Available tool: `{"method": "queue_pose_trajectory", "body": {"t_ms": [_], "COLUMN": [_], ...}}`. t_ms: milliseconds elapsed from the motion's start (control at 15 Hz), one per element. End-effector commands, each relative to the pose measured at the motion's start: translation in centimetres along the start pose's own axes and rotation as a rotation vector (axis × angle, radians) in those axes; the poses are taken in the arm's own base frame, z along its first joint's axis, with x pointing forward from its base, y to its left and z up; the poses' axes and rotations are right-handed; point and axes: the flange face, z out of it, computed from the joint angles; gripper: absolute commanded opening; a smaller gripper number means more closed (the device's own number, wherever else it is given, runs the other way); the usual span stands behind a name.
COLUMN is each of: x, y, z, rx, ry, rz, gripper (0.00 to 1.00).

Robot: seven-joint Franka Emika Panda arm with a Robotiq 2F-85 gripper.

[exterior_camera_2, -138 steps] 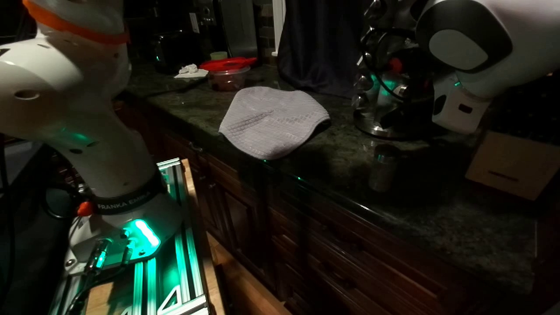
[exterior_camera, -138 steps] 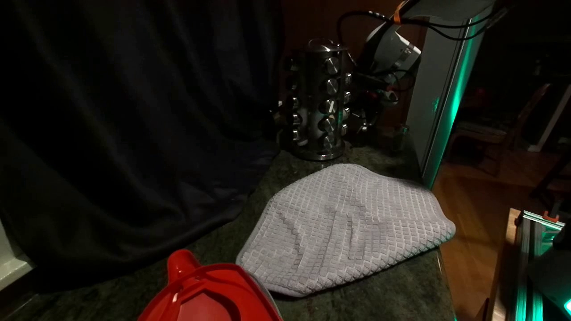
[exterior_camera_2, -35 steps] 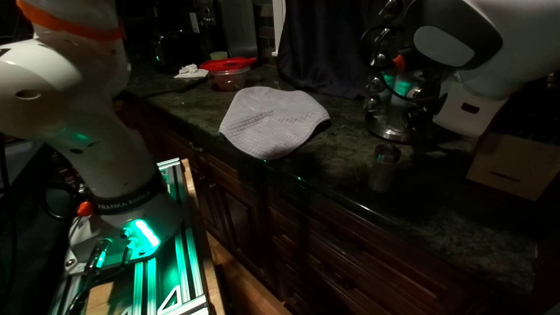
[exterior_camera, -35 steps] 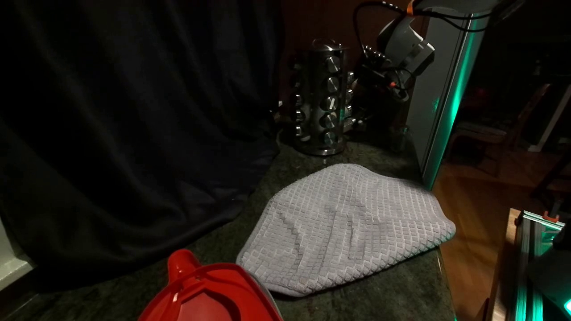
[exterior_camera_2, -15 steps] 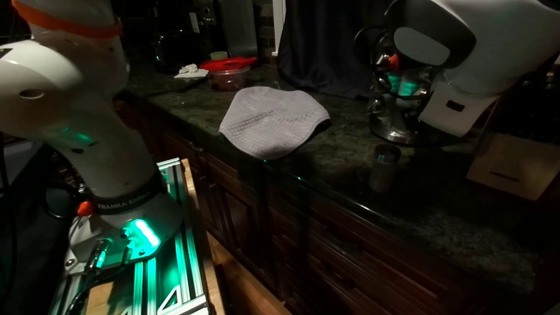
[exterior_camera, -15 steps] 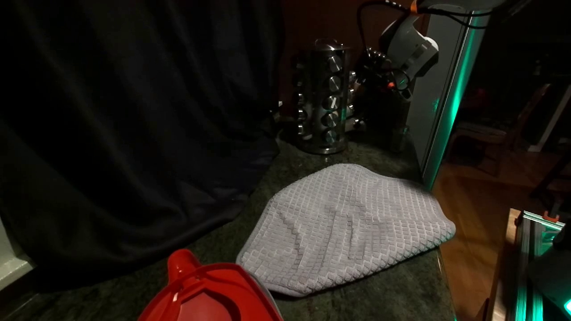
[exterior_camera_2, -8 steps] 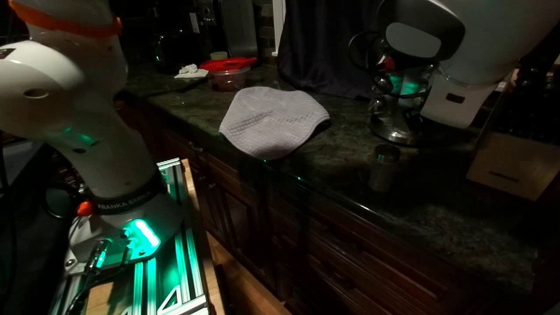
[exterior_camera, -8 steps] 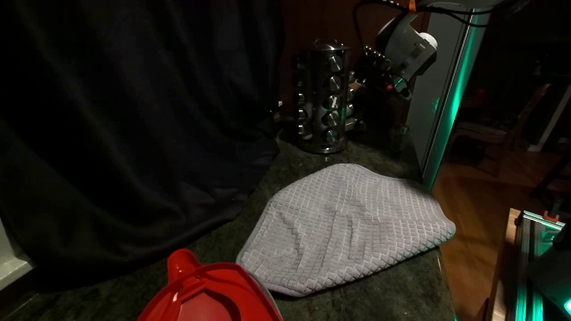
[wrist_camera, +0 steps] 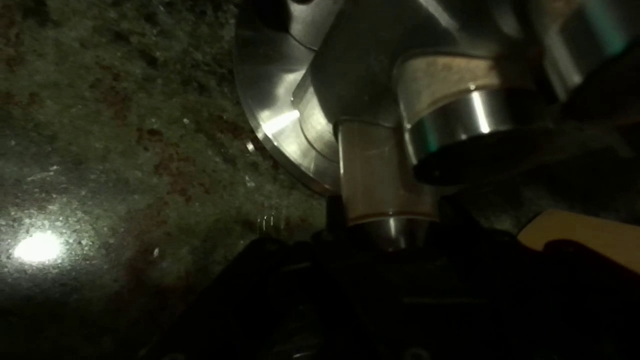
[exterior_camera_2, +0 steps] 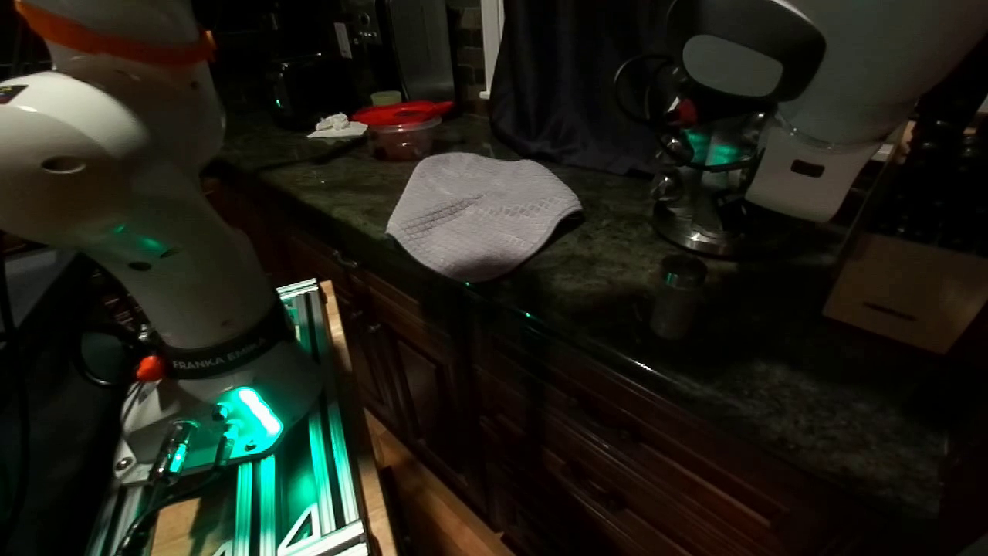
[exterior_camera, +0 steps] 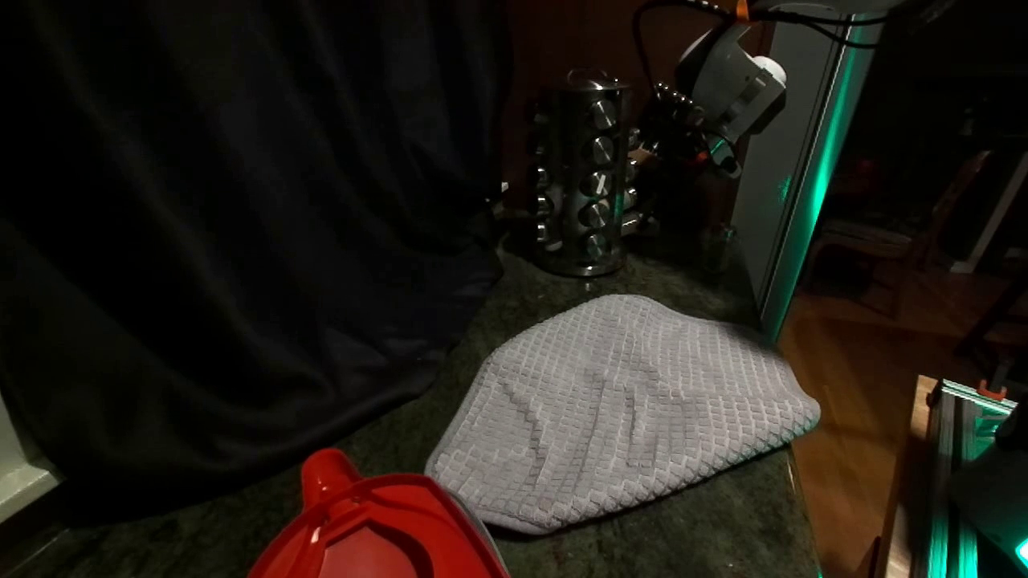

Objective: Remove one glass jar from the silver holder on the right.

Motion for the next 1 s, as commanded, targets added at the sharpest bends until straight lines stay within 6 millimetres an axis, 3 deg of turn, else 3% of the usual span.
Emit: {"method": "queue_pose_trajectory", "body": {"t_ms": [0,333,600,933], "x": [-0.6,-0.5,0.1,1.0], "y": [-0.4,-0.5,-0.4,0.6], "z": [-1.2,-0.8,-1.4,-0.7], "rx": [-0.007,-0.027,0.016,0.039], "ry": [0.003,0.019,-0.024,-0.051], "rz": [-0.017,-0.034,0.09,0.206], "gripper": [0.24,0.24,0.24,0.24]}}
